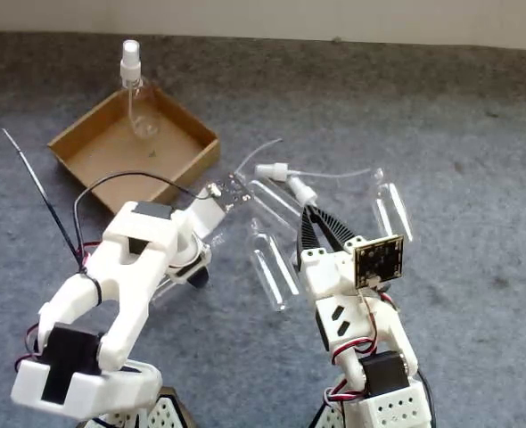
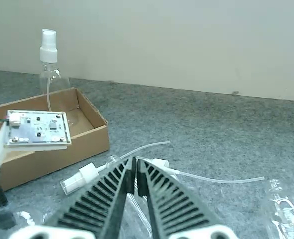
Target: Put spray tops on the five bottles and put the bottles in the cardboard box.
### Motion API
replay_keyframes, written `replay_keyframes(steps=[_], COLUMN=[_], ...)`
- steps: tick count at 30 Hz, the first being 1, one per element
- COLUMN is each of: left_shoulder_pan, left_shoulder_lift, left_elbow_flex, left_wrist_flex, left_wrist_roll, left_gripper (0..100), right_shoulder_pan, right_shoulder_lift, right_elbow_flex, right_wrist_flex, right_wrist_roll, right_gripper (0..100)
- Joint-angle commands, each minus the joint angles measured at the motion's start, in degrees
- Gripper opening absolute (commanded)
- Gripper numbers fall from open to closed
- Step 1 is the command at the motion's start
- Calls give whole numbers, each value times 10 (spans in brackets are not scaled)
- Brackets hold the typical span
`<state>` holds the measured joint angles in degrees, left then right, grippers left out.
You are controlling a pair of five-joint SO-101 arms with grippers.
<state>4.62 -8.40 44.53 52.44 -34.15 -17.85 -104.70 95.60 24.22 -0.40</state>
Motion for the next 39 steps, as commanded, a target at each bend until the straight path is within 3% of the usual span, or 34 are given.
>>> replay_keyframes(steps=[1,7,13,21,25,34,39], left_shoulder_pan=[4,5,10,105,116,112,107], left_shoulder_lift=[-94,-252,-347,-440,-506,-623,-671], left_elbow_flex=[-1,2,2,57,95,214,292], left_wrist_flex=[-11,48,85,84,77,-47,-122], left_wrist_roll=[-2,8,199,243,306,300,301], left_gripper=[78,77,77,77,77,77,77], right_shoulder_pan=[7,12,60,77,77,79,77], right_shoulder_lift=[-6,-5,-4,23,147,508,687], right_elbow_flex=[67,65,-38,-131,-194,-384,-555], right_wrist_flex=[0,38,125,214,233,247,334], right_wrist_roll=[1,0,1,84,114,154,154], right_gripper=[4,4,4,4,4,5,5])
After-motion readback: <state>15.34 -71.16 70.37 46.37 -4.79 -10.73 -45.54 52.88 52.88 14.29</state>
